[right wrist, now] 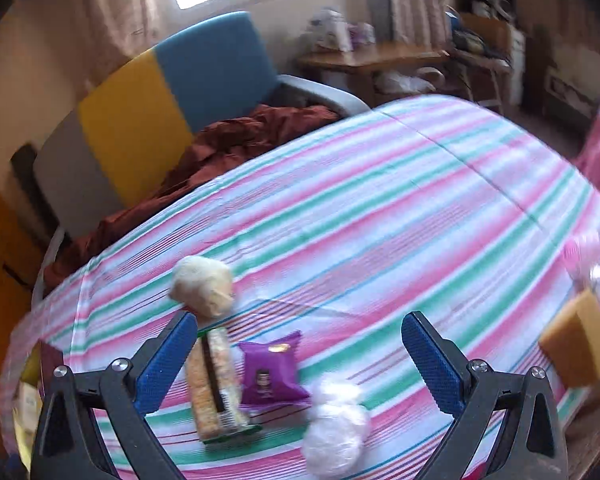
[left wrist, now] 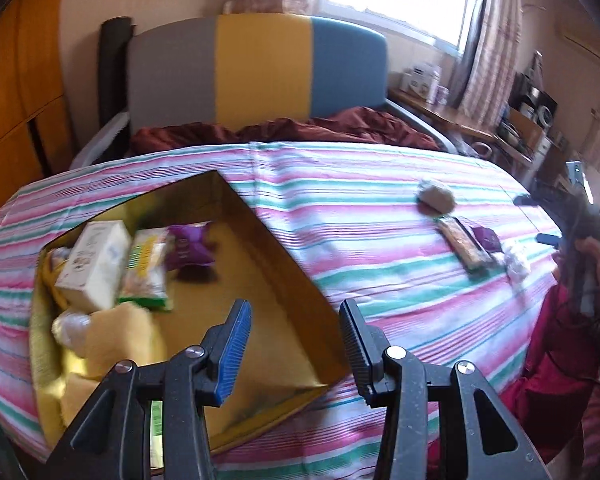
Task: Organize objects
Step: 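Move both grippers back to the remaining items on the table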
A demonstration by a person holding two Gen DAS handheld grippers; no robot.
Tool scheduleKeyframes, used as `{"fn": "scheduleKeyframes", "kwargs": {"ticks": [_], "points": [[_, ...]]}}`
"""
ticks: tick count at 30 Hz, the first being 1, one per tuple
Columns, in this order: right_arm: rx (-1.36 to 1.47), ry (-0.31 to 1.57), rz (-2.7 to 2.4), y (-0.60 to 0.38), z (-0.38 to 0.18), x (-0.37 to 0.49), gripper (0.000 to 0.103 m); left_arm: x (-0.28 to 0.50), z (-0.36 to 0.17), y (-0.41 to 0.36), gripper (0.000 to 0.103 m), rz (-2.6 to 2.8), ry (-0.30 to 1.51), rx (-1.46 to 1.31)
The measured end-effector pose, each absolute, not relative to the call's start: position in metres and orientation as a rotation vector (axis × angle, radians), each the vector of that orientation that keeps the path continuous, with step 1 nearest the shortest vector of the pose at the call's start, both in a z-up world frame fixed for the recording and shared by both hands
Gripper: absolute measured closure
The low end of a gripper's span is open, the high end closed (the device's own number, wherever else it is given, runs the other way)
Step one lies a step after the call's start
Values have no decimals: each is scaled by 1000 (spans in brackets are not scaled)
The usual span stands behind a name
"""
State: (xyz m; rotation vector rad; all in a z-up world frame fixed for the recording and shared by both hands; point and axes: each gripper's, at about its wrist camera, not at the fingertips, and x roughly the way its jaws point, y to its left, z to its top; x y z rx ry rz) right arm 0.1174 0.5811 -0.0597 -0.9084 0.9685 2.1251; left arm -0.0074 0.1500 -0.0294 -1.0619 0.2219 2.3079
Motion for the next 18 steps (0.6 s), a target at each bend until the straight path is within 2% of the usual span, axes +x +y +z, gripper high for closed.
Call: {"fn": "scheduleKeyframes", "kwargs": {"ticks": [2,12,18], "points": [[-838,1130,2081,596,-68,130,0,-2,-33,173,57,2254,243,-1068],[-784,1229,2112,593,-68,134,0,15,-61,263,57,2035,369,-1129],[-746,1318,2097,600,-72,140,0,6,-73,299,57,1963,342,-1189]]}}
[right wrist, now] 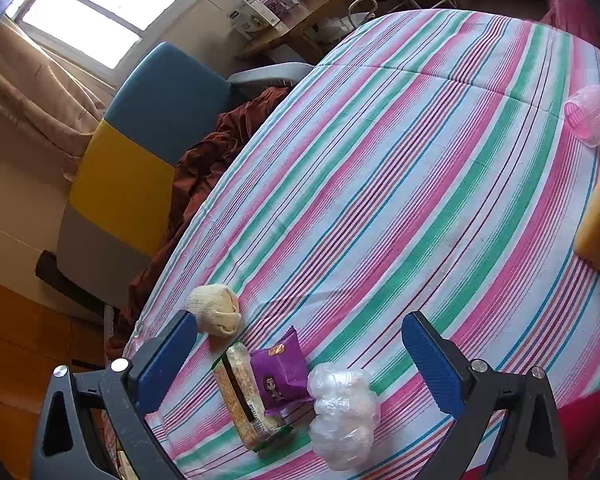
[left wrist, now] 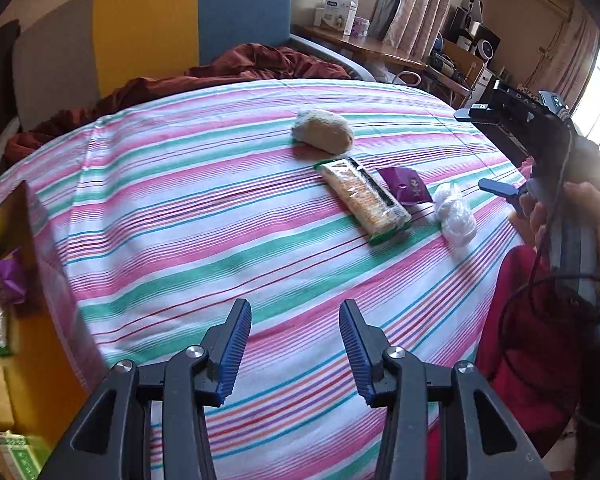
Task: Organize objects
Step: 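Move both grippers back to the remaining items on the table, then grasp the green-topped cracker pack with the left gripper while the right gripper approaches the purple packet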
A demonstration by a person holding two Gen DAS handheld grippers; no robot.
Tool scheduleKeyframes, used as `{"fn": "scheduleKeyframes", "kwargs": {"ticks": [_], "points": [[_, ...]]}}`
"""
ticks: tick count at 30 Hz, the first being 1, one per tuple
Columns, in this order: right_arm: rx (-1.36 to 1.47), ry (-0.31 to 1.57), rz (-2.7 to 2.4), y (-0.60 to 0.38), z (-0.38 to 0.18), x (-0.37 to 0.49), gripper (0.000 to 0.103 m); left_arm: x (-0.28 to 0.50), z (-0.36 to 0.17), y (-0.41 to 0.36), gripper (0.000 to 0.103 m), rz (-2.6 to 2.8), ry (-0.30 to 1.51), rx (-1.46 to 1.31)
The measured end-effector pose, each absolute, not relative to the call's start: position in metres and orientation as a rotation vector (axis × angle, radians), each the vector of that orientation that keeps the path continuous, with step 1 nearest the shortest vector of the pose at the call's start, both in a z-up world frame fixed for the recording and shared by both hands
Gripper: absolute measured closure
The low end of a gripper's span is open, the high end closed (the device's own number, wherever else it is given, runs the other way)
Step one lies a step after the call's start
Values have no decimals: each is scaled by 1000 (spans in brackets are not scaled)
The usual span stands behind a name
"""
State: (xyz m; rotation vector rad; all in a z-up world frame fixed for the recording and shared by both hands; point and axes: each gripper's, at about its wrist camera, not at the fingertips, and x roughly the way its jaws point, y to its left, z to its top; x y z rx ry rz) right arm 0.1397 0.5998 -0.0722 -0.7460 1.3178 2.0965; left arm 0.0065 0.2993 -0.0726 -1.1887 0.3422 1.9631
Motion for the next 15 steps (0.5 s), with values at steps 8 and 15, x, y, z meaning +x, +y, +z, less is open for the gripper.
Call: {"fn": "scheduleKeyframes", "kwargs": {"ticks": [8,15], "points": [[-775,1311,2126,597,-72,132,0,-9,-78,349,56,1921,314,-1237],[-792,1319,2151,595,-73,128,0,-27,-82,391,53,1915,283,-1275]]}}
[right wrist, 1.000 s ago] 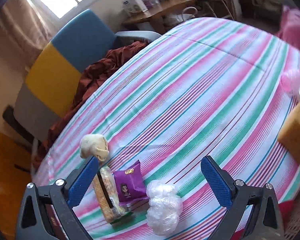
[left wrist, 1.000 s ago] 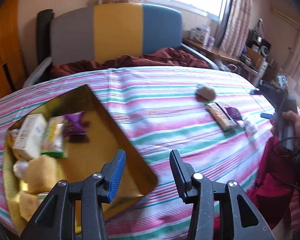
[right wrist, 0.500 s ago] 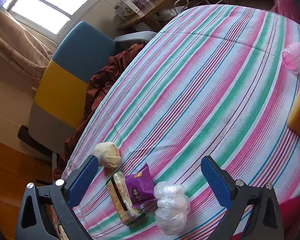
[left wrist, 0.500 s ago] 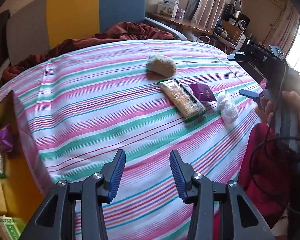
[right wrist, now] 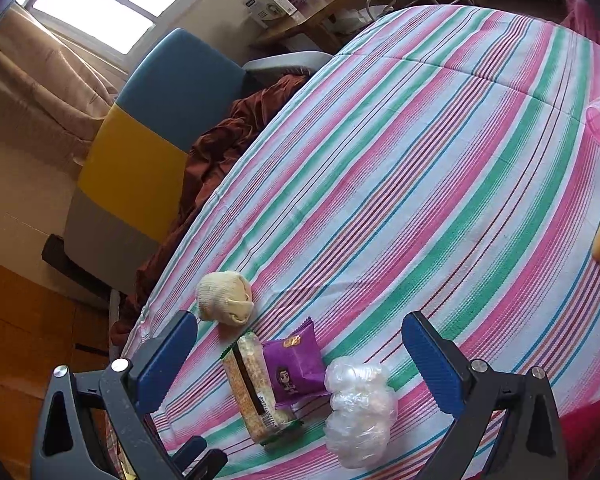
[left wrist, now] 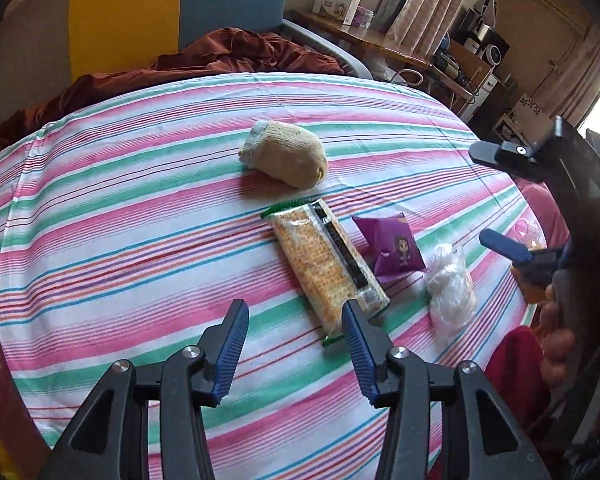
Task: Organize objects
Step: 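Grasp the green-topped cracker pack with the left gripper while the right gripper approaches the purple packet, then grasp the purple snack packet with the right gripper while the left gripper holds the cracker pack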
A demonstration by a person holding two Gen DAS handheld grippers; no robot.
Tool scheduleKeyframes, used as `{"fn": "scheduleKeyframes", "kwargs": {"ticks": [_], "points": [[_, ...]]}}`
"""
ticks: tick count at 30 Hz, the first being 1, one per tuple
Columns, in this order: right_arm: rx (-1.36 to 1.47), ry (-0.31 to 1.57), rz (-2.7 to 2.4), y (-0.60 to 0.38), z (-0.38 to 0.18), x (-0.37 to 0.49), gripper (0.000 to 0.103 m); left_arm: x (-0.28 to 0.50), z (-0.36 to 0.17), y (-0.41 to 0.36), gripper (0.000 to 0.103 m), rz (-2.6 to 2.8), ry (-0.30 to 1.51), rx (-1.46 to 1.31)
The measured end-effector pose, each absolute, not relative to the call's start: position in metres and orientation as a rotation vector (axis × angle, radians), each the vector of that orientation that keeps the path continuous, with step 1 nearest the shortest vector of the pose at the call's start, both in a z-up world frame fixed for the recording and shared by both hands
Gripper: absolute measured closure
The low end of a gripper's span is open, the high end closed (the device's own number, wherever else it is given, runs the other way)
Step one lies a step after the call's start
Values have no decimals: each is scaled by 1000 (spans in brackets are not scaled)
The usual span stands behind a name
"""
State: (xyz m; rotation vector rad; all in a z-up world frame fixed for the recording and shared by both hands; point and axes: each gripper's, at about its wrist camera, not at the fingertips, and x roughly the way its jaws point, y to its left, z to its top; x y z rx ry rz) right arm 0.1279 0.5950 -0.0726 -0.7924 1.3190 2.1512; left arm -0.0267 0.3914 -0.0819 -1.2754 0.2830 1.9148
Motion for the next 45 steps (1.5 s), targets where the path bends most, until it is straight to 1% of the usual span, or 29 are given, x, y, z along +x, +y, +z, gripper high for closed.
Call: {"fn": "scheduleKeyframes", "kwargs": {"ticks": [5,7,9,13,14,15,18,19,29,32,35,38,40,43,45], "points": [[-795,1334,2161,595,-73,127,0,-37,-85,422,50,1928,285,-1289],[-801,1340,2165,595,-74,126,0,-39,-88,435,44,1932,304,-1291],[-808,1343,2170,594,-74,125,0,-40,-93,445,42,1935,328,-1293],[-818,1340,2173,594,-75,123,0,-44,-112,460,42,1938,379,-1322],[-819,1342,2172,594,-75,123,0,-45,-114,458,42,1939,364,-1314],[-821,1346,2172,594,-76,123,0,-45,-113,455,42,1943,343,-1287],[-837,1347,2177,594,-76,120,0,-42,-113,440,53,1935,337,-1252],[-849,1339,2181,594,-76,118,0,-41,-113,432,53,1931,336,-1243],[-940,1244,2216,584,-74,105,0,-6,-112,345,53,1948,355,-1144],[-936,1175,2297,574,-65,100,1,5,-110,318,53,1947,330,-1137],[-984,1031,2396,556,-55,86,4,13,-110,300,53,1950,312,-1119],[-1087,937,2432,542,-59,71,12,13,-110,293,53,1951,297,-1102],[-1165,864,2416,534,-65,62,22,12,-112,294,53,1953,285,-1092],[-1293,789,2331,531,-82,53,31,14,-113,293,53,1963,283,-1066],[-1348,762,2283,532,-91,51,32,15,-114,292,53,1966,279,-1050]]}}
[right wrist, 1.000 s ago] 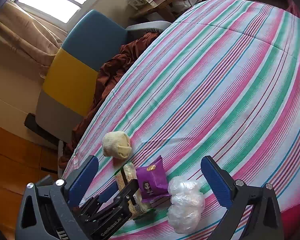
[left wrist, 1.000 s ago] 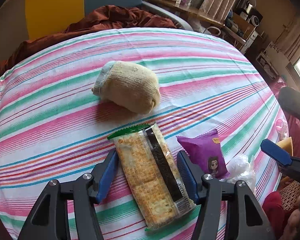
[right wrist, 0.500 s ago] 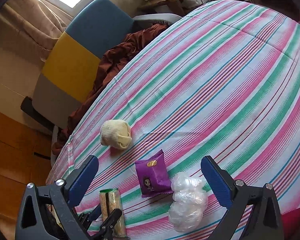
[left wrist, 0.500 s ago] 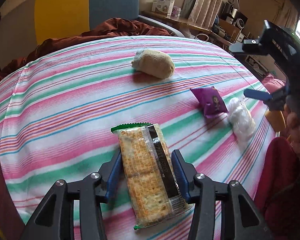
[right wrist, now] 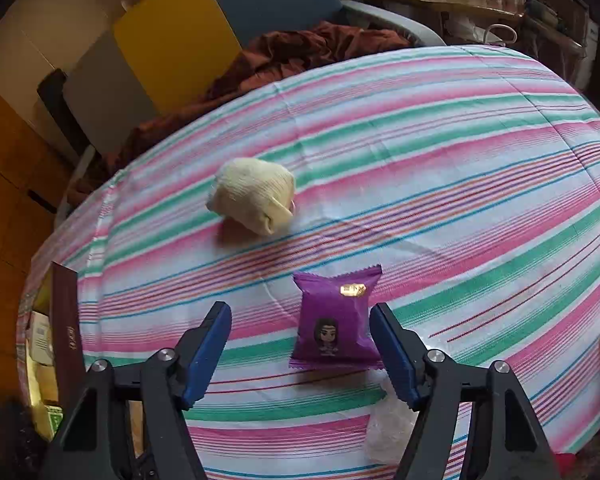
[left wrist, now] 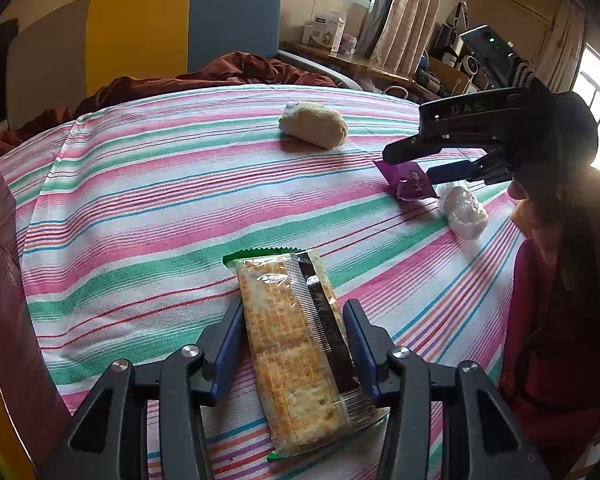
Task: Organize objects
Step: 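Grasp the purple snack packet with the right gripper while the left gripper holds the cracker pack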
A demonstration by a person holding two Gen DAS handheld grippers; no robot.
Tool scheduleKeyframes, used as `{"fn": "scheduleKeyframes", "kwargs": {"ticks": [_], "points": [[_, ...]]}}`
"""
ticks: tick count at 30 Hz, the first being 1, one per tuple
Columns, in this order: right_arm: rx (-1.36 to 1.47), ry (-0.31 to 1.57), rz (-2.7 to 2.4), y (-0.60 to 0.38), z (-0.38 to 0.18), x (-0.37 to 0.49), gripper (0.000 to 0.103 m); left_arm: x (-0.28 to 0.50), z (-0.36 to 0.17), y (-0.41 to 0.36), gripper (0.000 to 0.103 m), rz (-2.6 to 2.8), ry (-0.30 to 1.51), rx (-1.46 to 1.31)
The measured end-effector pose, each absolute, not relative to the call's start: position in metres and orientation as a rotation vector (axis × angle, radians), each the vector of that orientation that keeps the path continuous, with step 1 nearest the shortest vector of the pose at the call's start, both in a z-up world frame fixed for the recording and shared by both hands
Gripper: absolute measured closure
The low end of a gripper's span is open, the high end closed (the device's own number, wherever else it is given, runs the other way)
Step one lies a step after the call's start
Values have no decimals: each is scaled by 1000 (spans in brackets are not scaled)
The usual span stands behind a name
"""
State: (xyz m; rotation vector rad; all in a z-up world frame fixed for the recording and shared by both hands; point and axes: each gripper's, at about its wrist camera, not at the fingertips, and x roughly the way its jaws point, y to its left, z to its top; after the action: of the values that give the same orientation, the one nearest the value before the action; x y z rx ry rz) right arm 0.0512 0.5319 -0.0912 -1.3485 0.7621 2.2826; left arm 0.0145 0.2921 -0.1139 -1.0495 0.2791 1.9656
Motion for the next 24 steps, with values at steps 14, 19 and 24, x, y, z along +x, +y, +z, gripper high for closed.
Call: {"fn": "scheduleKeyframes", "kwargs": {"ticks": [14,19,24], "points": [[-1509,568,2216,526,-118,33,59,21,-117,282,52,1977,248,-983],[-1502,586,2225,530,-120,36,58,22,-116,279,52,1974,243,-977],[-1493,594,2235,533,-119,37,55,23,-116,278,52,1972,238,-974]]}}
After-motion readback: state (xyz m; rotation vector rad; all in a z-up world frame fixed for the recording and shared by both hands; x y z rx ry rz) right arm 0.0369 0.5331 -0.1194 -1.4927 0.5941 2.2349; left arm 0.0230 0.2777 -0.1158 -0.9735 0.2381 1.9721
